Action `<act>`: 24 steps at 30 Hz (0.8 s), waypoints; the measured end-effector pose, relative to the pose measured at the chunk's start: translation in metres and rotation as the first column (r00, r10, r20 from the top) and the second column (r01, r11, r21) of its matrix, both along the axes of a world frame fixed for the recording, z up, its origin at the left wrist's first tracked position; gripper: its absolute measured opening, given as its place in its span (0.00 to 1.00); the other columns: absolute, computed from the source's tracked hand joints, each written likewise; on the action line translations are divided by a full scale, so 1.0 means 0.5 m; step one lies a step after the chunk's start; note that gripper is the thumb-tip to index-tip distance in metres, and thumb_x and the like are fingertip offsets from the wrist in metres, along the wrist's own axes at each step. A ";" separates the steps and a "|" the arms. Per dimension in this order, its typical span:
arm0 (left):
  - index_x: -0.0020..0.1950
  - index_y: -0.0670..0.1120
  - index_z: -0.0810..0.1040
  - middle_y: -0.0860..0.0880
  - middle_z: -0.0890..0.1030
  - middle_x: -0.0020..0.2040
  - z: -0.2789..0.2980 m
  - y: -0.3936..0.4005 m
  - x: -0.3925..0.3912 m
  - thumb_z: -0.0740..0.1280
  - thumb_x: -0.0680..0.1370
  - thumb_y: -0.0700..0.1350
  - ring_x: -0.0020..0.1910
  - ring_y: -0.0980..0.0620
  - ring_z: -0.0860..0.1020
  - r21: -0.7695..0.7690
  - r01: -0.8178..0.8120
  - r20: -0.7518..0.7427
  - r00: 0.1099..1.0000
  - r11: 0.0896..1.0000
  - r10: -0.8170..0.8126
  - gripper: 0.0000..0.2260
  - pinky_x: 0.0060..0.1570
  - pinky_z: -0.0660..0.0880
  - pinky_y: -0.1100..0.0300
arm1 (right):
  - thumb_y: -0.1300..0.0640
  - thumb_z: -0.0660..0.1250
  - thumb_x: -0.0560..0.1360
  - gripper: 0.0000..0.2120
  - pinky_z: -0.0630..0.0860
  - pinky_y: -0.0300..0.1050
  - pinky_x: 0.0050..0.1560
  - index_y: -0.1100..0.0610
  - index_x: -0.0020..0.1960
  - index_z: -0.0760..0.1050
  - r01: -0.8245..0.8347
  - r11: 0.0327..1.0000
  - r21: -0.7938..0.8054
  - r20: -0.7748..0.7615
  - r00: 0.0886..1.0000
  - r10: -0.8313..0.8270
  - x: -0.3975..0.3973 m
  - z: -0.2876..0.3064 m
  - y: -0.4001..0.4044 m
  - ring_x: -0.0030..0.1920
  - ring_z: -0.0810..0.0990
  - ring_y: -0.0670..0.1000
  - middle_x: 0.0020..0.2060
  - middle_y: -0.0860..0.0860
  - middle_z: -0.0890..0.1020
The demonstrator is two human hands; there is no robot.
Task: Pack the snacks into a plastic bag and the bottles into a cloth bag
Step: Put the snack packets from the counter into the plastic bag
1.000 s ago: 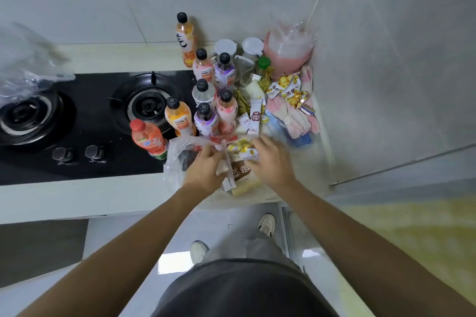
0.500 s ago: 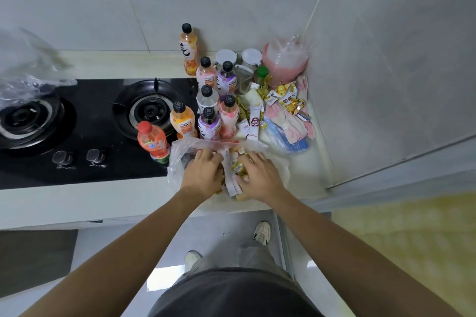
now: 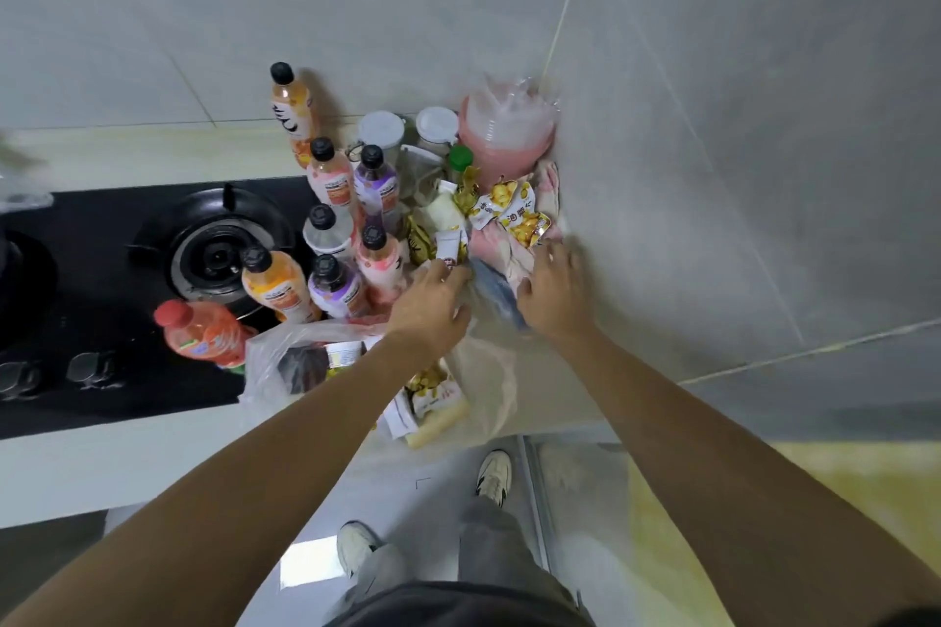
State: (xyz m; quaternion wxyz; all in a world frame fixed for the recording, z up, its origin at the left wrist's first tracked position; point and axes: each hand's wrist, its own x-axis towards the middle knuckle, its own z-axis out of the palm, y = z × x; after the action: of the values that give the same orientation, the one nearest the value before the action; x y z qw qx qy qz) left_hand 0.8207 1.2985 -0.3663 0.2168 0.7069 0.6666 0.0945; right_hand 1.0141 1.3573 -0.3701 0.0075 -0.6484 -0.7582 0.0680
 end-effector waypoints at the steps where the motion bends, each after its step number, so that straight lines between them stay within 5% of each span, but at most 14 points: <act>1: 0.74 0.49 0.67 0.44 0.71 0.63 -0.003 0.026 0.015 0.63 0.81 0.48 0.63 0.42 0.72 -0.010 -0.010 0.015 1.000 1.000 0.010 0.22 0.56 0.76 0.45 | 0.54 0.64 0.74 0.28 0.68 0.58 0.71 0.64 0.71 0.70 0.010 1.000 -0.016 0.013 1.000 -0.010 0.010 -0.008 0.021 0.70 0.71 0.65 0.69 0.64 0.73; 11: 0.77 0.46 0.61 0.42 0.68 0.69 -0.050 0.267 0.106 0.60 0.81 0.48 0.69 0.42 0.69 -0.095 -0.126 0.078 0.988 0.988 0.133 0.24 0.63 0.72 0.43 | 0.32 0.55 0.82 0.35 0.71 0.57 0.70 0.63 0.68 0.71 0.038 0.987 -0.154 -0.154 0.986 -0.062 0.039 -0.054 0.157 0.72 0.70 0.62 0.69 0.61 0.74; 17: 0.82 0.49 0.53 0.41 0.66 0.72 -0.074 0.350 0.118 0.65 0.80 0.48 0.71 0.39 0.68 -0.103 -0.142 0.053 0.988 0.984 0.148 0.34 0.62 0.74 0.42 | 0.39 0.47 0.74 0.34 0.72 0.55 0.64 0.62 0.64 0.71 -0.015 0.988 -0.153 -0.114 0.993 -0.003 0.045 -0.051 0.171 0.65 0.74 0.63 0.66 0.60 0.76; 21: 0.79 0.49 0.57 0.39 0.69 0.71 -0.091 0.390 0.131 0.65 0.80 0.46 0.68 0.36 0.71 -0.115 -0.151 0.053 0.986 0.982 0.158 0.30 0.61 0.73 0.42 | 0.45 0.60 0.81 0.18 0.75 0.52 0.53 0.58 0.61 0.73 -0.026 0.996 -0.089 -0.059 0.998 0.020 0.050 -0.102 0.177 0.57 0.78 0.61 0.59 0.56 0.80; 24: 0.72 0.49 0.64 0.39 0.71 0.65 -0.101 0.394 0.130 0.67 0.80 0.46 0.62 0.35 0.74 -0.076 -0.153 0.029 0.987 0.985 0.156 0.22 0.54 0.75 0.43 | 0.43 0.72 0.77 0.18 0.77 0.52 0.46 0.57 0.54 0.75 -0.022 1.000 -0.013 -0.054 0.998 0.021 0.051 -0.128 0.170 0.49 0.80 0.62 0.52 0.56 0.81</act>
State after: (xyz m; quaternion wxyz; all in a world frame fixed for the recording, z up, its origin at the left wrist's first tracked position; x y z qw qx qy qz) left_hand 0.8859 1.4956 -0.4170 0.2463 0.6429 0.7185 0.0990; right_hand 1.0397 1.4425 -0.4339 0.0227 -0.6381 -0.7642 0.0909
